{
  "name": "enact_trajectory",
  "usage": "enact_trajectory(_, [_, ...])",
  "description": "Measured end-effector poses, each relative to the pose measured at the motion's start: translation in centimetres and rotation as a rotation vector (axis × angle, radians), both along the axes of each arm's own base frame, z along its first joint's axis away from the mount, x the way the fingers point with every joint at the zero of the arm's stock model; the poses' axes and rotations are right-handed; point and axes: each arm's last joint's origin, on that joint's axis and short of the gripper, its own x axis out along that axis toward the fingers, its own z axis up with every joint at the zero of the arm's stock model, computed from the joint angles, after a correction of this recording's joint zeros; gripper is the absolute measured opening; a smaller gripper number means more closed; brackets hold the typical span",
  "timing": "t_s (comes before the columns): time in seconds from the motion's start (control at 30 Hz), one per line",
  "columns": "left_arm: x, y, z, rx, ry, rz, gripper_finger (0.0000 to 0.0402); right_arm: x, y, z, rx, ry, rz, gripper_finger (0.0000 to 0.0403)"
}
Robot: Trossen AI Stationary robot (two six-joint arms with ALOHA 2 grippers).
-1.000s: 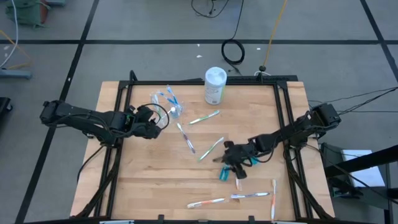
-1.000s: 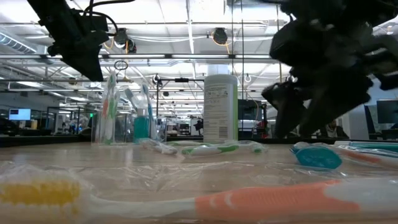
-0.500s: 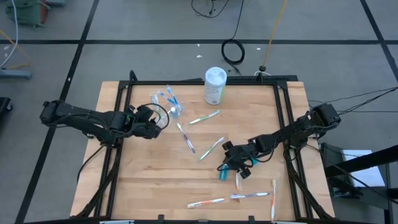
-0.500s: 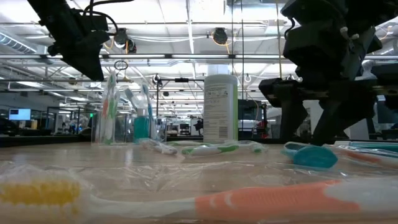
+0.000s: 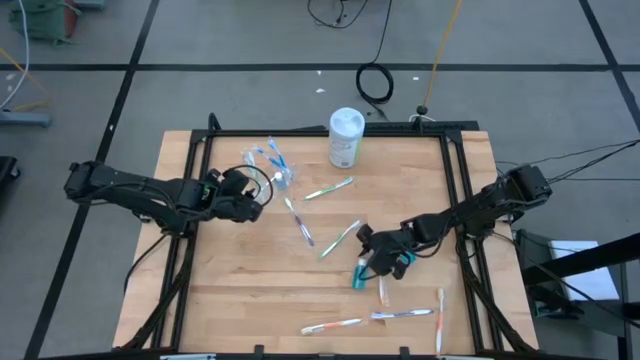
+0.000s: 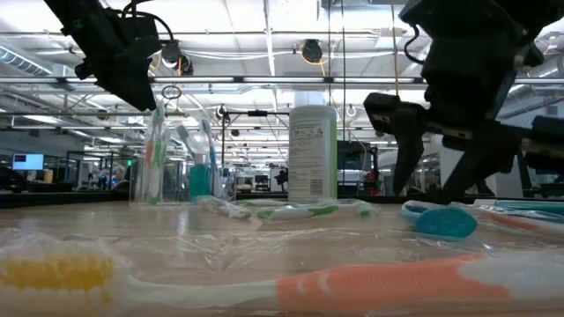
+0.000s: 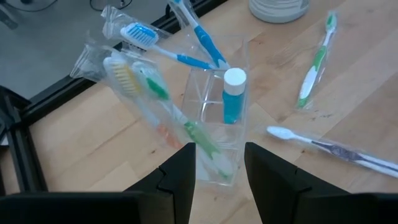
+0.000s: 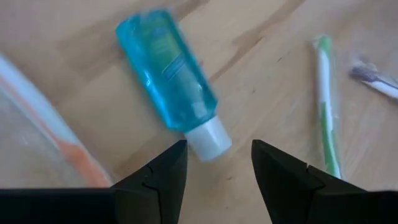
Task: Pick & Place toothbrushing station
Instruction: Put the mouthwash into the middle of the transparent organizer
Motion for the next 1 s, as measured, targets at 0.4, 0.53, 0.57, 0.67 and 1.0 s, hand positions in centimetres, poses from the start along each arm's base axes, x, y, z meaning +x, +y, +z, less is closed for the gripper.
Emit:
enact_trajectory(0.4, [0.1, 0.0, 0.1, 0.016, -0.021, 0.009, 0.0145, 0.5, 0.0, -0.8, -0.080, -0.029, 0.154, 0.0171])
enact_trajectory(0.53, [0.1, 0.0, 0.1, 0.010, -0.020, 0.006, 0.0145, 0.9, 0.2, -1.8, -0.103, -0.033, 0.225, 0.0171])
enact_trajectory(0.57, [0.1, 0.0, 0.1, 0.010, -0.020, 0.006, 0.0145, 1.0, 0.2, -1.9, -0.108, -0.037, 0.232, 0.0171])
enact_trajectory(0.67, [0.1, 0.0, 0.1, 0.010, -0.019, 0.006, 0.0145, 1.3, 0.3, -2.3, -0.108, -0.053, 0.239, 0.0168])
enact_trajectory(1.0, [0.1, 0.0, 0.1, 0.009, -0.018, 0.006, 0.0145, 1.2, 0.6, -2.4, -0.119, -0.046, 0.257, 0.0102])
